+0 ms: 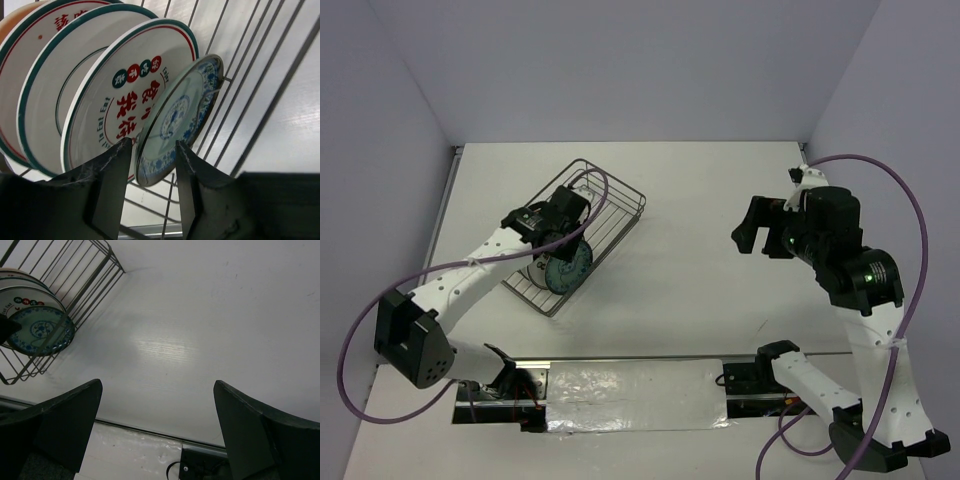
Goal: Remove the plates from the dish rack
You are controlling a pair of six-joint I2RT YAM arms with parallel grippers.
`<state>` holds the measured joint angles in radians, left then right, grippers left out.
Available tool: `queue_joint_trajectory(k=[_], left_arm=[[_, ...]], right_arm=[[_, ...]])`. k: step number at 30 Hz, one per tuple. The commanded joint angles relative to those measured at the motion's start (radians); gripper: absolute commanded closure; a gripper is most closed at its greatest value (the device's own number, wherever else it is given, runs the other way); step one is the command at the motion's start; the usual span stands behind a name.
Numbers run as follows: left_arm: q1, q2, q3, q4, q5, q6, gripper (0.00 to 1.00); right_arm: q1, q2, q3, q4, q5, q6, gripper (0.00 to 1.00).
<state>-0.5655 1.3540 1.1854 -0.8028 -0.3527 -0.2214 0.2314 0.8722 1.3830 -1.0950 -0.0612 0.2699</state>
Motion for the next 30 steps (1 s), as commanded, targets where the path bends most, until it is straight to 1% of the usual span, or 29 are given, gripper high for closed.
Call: queue_joint_trajectory(k=[1, 5, 8, 9, 11, 12, 13, 14, 16, 17, 20, 25, 27, 30], left_arm=[[-0.004, 0.031, -0.009, 0.085, -0.046, 0.019, 0.48], [-0.004, 0.057, -0.032, 0.094, -0.091, 0.011, 0.49], [-0.004, 0.063, -0.033, 0.096, -0.095, 0.011, 0.50], [-0.004, 0.069, -0.035, 0.097, -0.091, 0.016, 0.56], [-0.004, 0.080, -0.032, 0.091, -0.078, 0.014, 0.64], [-0.004, 0.089, -0.023, 0.083, -0.078, 0.008, 0.72], [-0.004, 0.091, -0.014, 0.064, -0.078, 0.004, 0.77], [-0.004, 0.089, 0.008, 0.051, -0.081, 0.001, 0.80], [-0.004, 0.080, 0.031, 0.015, -0.101, -0.002, 0.83], [-0.004, 0.074, 0.063, 0.001, -0.109, -0.001, 0.86], [-0.004, 0.080, 0.138, -0.068, -0.166, 0.004, 1.00], [-0.014, 0.086, 0.265, -0.156, -0.169, 0.008, 1.00], [-0.023, 0.091, 0.347, -0.206, -0.178, 0.011, 1.00], [-0.025, 0.089, 0.488, -0.265, -0.169, 0.005, 1.00]], right_arm=[[0.005, -0.018, 0.005, 0.040, -0.019, -0.015, 0.00], [0.006, -0.032, -0.002, 0.038, -0.019, -0.014, 0.00], [0.003, -0.042, -0.013, 0.038, -0.020, -0.012, 0.00], [0.006, -0.044, -0.016, 0.038, -0.020, -0.012, 0.00], [0.005, -0.050, -0.024, 0.040, -0.020, -0.011, 0.00], [0.005, -0.052, -0.024, 0.041, -0.022, -0.009, 0.00], [0.005, -0.053, -0.025, 0.041, -0.022, -0.008, 0.00], [0.005, -0.055, -0.029, 0.043, -0.020, -0.006, 0.00], [0.003, -0.056, -0.030, 0.043, -0.019, -0.006, 0.00], [0.003, -0.056, -0.030, 0.043, -0.019, -0.006, 0.00], [0.005, -0.055, -0.033, 0.046, -0.019, -0.001, 0.00], [0.006, -0.050, -0.048, 0.069, -0.052, 0.023, 0.00], [0.005, -0.041, -0.053, 0.089, -0.071, 0.038, 0.00], [0.005, -0.041, -0.079, 0.170, -0.176, 0.078, 0.00]])
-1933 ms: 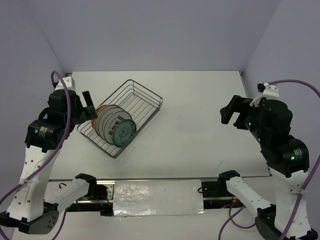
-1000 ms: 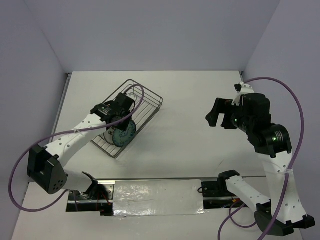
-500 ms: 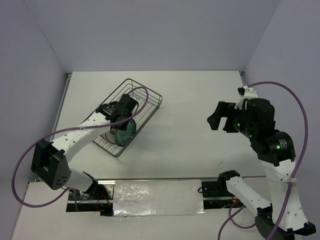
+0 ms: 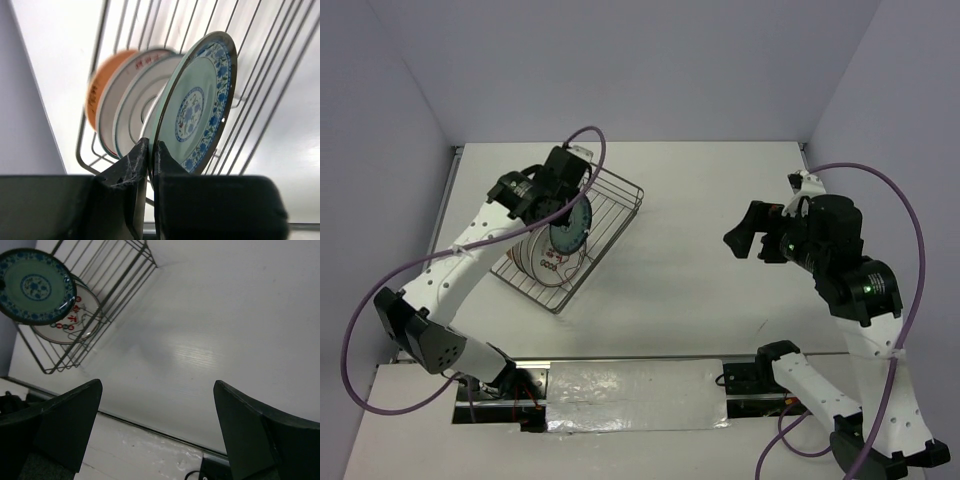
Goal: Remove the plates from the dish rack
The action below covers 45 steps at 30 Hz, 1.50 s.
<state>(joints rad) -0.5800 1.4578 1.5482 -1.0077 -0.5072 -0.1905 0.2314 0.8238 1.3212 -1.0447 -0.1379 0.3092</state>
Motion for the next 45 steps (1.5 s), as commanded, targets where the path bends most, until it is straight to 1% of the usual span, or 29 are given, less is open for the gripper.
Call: queue_joint_trajectory(k=[1, 3, 4, 5, 6, 8, 10, 12, 13, 16, 18, 20, 21, 22, 23, 24, 26, 27, 28, 30, 31, 32, 34, 36, 38, 40, 42, 43, 45], left_arm=[[-0.011, -0.016, 0.204, -0.072, -0.007, -0.030, 1.00], [-0.011, -0.017, 0.277, -0.080, 0.057, -0.052, 1.00], [-0.011, -0.028, 0.324, -0.069, 0.096, -0.076, 1.00], [-0.011, -0.037, 0.334, -0.052, 0.143, -0.089, 1.00], [-0.011, -0.048, 0.334, 0.002, 0.254, -0.107, 1.00], [-0.011, -0.088, 0.285, 0.081, 0.379, -0.174, 1.00], [-0.011, -0.123, 0.197, 0.219, 0.552, -0.258, 1.00], [-0.011, -0.139, 0.135, 0.355, 0.655, -0.314, 1.00], [-0.011, -0.149, 0.080, 0.400, 0.743, -0.364, 1.00], [-0.011, -0.163, -0.003, 0.545, 0.849, -0.441, 1.00], [-0.011, -0.165, -0.037, 0.595, 0.878, -0.464, 1.00], [-0.011, -0.159, -0.049, 0.633, 0.907, -0.483, 1.00], [-0.011, -0.149, -0.062, 0.642, 0.918, -0.486, 1.00], [-0.011, -0.146, -0.066, 0.649, 0.923, -0.489, 0.99], [-0.009, -0.142, -0.069, 0.649, 0.918, -0.489, 0.97], [-0.009, -0.136, -0.076, 0.644, 0.909, -0.483, 0.94], [-0.009, -0.129, -0.073, 0.600, 0.839, -0.475, 0.64], [-0.006, -0.123, -0.057, 0.572, 0.798, -0.465, 0.19], [-0.006, -0.116, -0.037, 0.458, 0.657, -0.458, 0.01], [-0.001, -0.079, 0.050, 0.315, 0.499, -0.437, 0.01], [0.003, -0.065, 0.082, 0.241, 0.405, -0.437, 0.01], [0.009, -0.054, 0.125, 0.139, 0.292, -0.431, 0.00], [0.014, -0.043, 0.148, 0.086, 0.234, -0.362, 0.00], [0.014, -0.050, 0.167, 0.037, 0.170, -0.289, 0.01], [0.014, -0.047, 0.184, 0.003, 0.141, -0.212, 0.00], [0.016, -0.042, 0.187, -0.037, 0.150, -0.152, 0.00], [0.014, -0.045, 0.162, -0.048, 0.182, -0.072, 0.00], [0.014, -0.047, 0.155, -0.067, 0.194, -0.060, 0.00], [0.014, -0.059, 0.129, -0.084, 0.188, -0.053, 0.01]], right_arm=[[0.005, 0.006, -0.043, 0.194, -0.182, 0.056, 0.00], [0.005, 0.005, -0.074, 0.282, -0.259, 0.117, 0.00], [0.006, 0.008, -0.103, 0.372, -0.328, 0.161, 0.00], [0.006, 0.012, -0.114, 0.417, -0.351, 0.181, 0.00], [0.009, 0.026, -0.129, 0.455, -0.370, 0.201, 0.00], [0.022, 0.046, -0.132, 0.557, -0.394, 0.232, 0.00], [0.055, 0.087, -0.116, 0.615, -0.390, 0.223, 0.00], [0.107, 0.124, -0.090, 0.634, -0.362, 0.212, 0.00], [0.126, 0.167, -0.080, 0.632, -0.349, 0.193, 0.00], [0.187, 0.247, -0.060, 0.598, -0.238, 0.154, 0.01], [0.203, 0.268, -0.076, 0.601, -0.181, 0.153, 0.03], [0.206, 0.276, -0.099, 0.630, -0.196, 0.160, 0.14], [0.206, 0.273, -0.118, 0.667, -0.225, 0.165, 0.32], [0.207, 0.271, -0.125, 0.679, -0.238, 0.168, 0.44], [0.206, 0.265, -0.131, 0.686, -0.244, 0.168, 0.61], [0.206, 0.262, -0.135, 0.693, -0.230, 0.171, 0.86], [0.204, 0.253, -0.137, 0.692, -0.207, 0.169, 0.98], [0.200, 0.255, -0.135, 0.671, -0.166, 0.165, 1.00], [0.186, 0.262, -0.134, 0.655, -0.135, 0.168, 1.00], [0.149, 0.276, -0.142, 0.594, -0.062, 0.204, 1.00], [0.131, 0.285, -0.149, 0.578, 0.024, 0.226, 1.00], [0.074, 0.291, -0.186, 0.569, 0.059, 0.246, 1.00], [0.002, 0.311, -0.243, 0.601, 0.105, 0.301, 1.00], [-0.096, 0.352, -0.335, 0.695, 0.100, 0.338, 1.00], [-0.170, 0.403, -0.399, 0.817, 0.041, 0.344, 1.00], [-0.201, 0.515, -0.409, 0.876, -0.001, 0.344, 1.00], [-0.217, 0.598, -0.383, 0.934, -0.046, 0.328, 1.00], [-0.218, 0.679, -0.366, 0.937, -0.054, 0.318, 1.00], [-0.218, 0.756, -0.309, 0.931, -0.069, 0.304, 1.00]])
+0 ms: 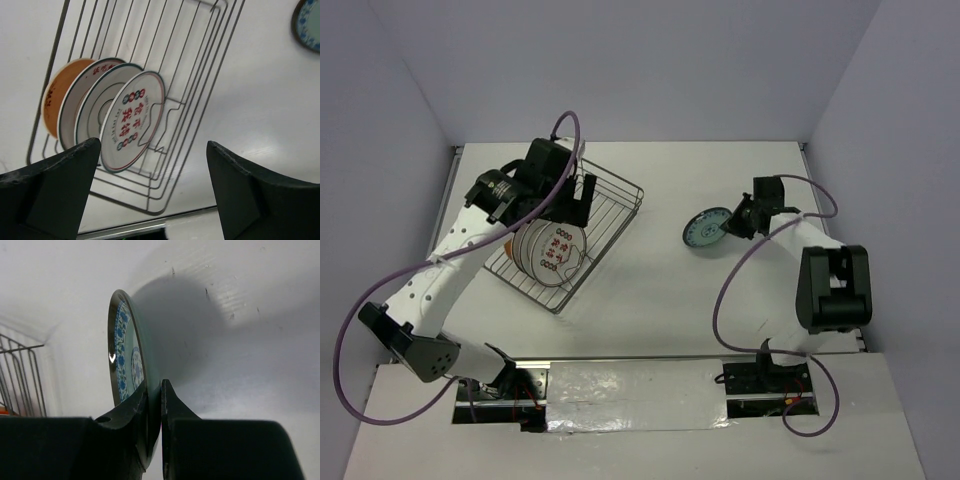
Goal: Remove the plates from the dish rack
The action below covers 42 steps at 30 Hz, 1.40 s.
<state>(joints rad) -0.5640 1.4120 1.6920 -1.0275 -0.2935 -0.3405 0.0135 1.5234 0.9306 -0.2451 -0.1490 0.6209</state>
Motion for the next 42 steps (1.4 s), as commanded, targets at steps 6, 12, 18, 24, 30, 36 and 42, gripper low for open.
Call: queue_joint_trajectory(k=[6, 12, 18, 24, 30, 36, 42], left_arm=[[0.000, -0.096, -0.112, -0.043, -0.052, 0.103, 0.01], [0.000, -0.124, -0.175, 0.015, -0.101, 0.155, 0.05], [0.013, -0.067, -0.229, 0.061, -0.157, 0.192, 0.19], [0.061, 0.011, -0.255, 0.104, -0.147, 0.198, 0.27], [0.134, 0.064, -0.290, 0.162, -0.105, 0.189, 0.30], [0.138, 0.085, -0.348, 0.204, -0.029, 0.149, 0.46], [0.138, 0.062, -0.364, 0.204, -0.032, 0.127, 0.65]], right_arm=[[-0.003, 0.257, 0.171, 0.092, -0.043, 0.019, 0.50], [-0.001, 0.333, 0.379, -0.299, 0.282, 0.092, 0.00], [0.051, 0.112, 0.455, -0.442, 0.431, 0.062, 0.00], [0.150, -0.182, 0.237, -0.264, 0.260, -0.032, 0.00], [0.272, -0.313, 0.120, -0.270, 0.249, -0.090, 0.00], [0.273, -0.339, 0.099, -0.316, 0.255, -0.108, 0.00], [0.270, -0.342, 0.117, -0.324, 0.258, -0.109, 0.00]])
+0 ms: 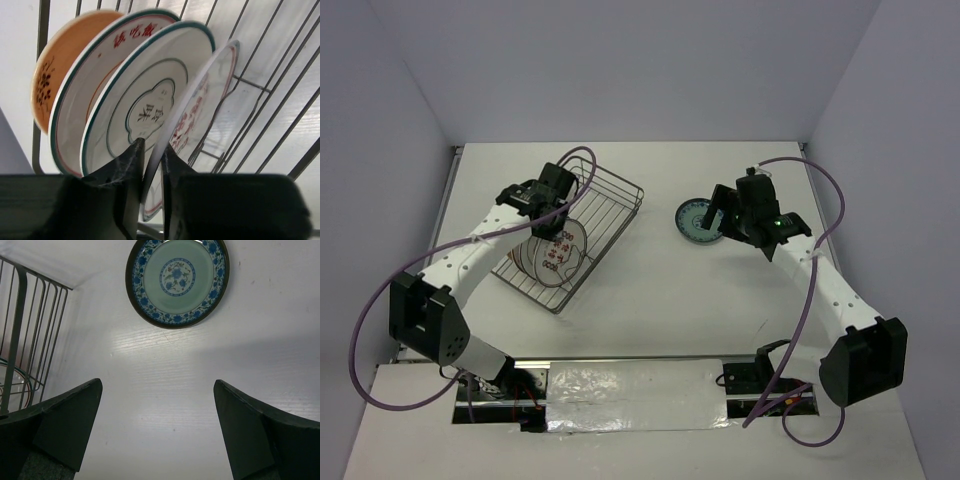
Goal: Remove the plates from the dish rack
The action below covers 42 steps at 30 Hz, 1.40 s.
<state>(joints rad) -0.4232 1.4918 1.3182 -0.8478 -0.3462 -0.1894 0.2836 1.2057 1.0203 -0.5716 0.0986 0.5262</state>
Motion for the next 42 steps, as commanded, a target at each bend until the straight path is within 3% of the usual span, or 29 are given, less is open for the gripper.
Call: queue_joint_trajectory(k=[1, 3, 4, 6, 11, 16, 17, 19, 20, 24, 25, 28, 34, 36, 37, 38, 39, 40, 41, 42], left_arm=[[-0.003, -0.016, 0.018, 0.015, 0.003, -0.025, 0.74], [-0.008, -0.005, 0.059, -0.023, -0.025, -0.030, 0.78], [-0.011, 0.001, 0.079, -0.039, -0.042, -0.031, 0.92], [-0.022, 0.024, 0.147, -0.092, -0.097, -0.030, 1.00], [-0.086, 0.113, 0.335, -0.249, -0.269, -0.019, 1.00], [-0.130, 0.131, 0.484, -0.321, -0.281, -0.025, 1.00], [-0.135, 0.136, 0.551, -0.332, -0.274, -0.027, 1.00], [-0.138, 0.131, 0.625, -0.347, -0.231, -0.035, 1.00], [-0.138, 0.113, 0.685, -0.340, -0.205, -0.059, 1.00], [-0.137, 0.029, 0.707, -0.182, 0.045, -0.149, 1.00], [-0.137, 0.001, 0.640, -0.057, 0.202, -0.188, 1.00], [-0.137, -0.103, 0.482, 0.198, 0.452, -0.290, 1.00], [-0.127, -0.153, 0.308, 0.505, 0.708, -0.456, 1.00], [-0.121, -0.159, 0.280, 0.588, 0.772, -0.485, 1.00], [-0.117, -0.156, 0.267, 0.598, 0.783, -0.501, 0.99], [-0.114, -0.151, 0.263, 0.599, 0.794, -0.501, 0.96], [-0.109, -0.147, 0.262, 0.575, 0.796, -0.498, 0.85], [-0.104, -0.143, 0.263, 0.552, 0.787, -0.484, 0.74], [-0.092, -0.137, 0.268, 0.517, 0.762, -0.475, 0.43], [-0.086, -0.134, 0.279, 0.466, 0.662, -0.466, 0.25]], right_arm=[[0.003, -0.023, 0.030, 0.001, 0.009, -0.014, 0.00], [0.005, -0.024, 0.034, -0.002, 0.004, -0.011, 0.00], [0.006, -0.028, 0.035, -0.002, 0.001, -0.011, 0.00], [0.009, -0.029, 0.035, -0.002, -0.007, -0.012, 0.00], [0.014, -0.025, 0.040, -0.011, -0.036, -0.011, 0.00], [0.015, -0.018, 0.076, -0.013, -0.103, -0.005, 0.00], [0.014, -0.023, 0.081, -0.001, -0.185, -0.021, 0.00], [0.017, -0.055, 0.074, 0.093, -0.290, -0.043, 0.00], [0.019, -0.072, 0.061, 0.201, -0.418, -0.063, 0.00], [0.031, -0.110, 0.005, 0.479, -0.710, -0.042, 0.00], [0.032, -0.101, 0.004, 0.515, -0.736, -0.013, 0.00], [0.046, -0.081, 0.034, 0.569, -0.764, 0.001, 0.00], [0.057, -0.040, 0.089, 0.523, -0.685, -0.029, 0.03], [0.055, -0.037, 0.075, 0.541, -0.704, -0.025, 0.11], [0.055, -0.041, 0.064, 0.588, -0.741, -0.003, 0.28], [0.055, -0.050, 0.049, 0.636, -0.761, 0.011, 0.36], [0.055, -0.069, 0.019, 0.669, -0.778, 0.029, 0.47], [0.055, -0.078, 0.006, 0.696, -0.789, 0.052, 0.83], [0.055, -0.084, 0.000, 0.691, -0.766, 0.052, 0.98], [0.055, -0.090, -0.006, 0.675, -0.748, 0.052, 1.00]])
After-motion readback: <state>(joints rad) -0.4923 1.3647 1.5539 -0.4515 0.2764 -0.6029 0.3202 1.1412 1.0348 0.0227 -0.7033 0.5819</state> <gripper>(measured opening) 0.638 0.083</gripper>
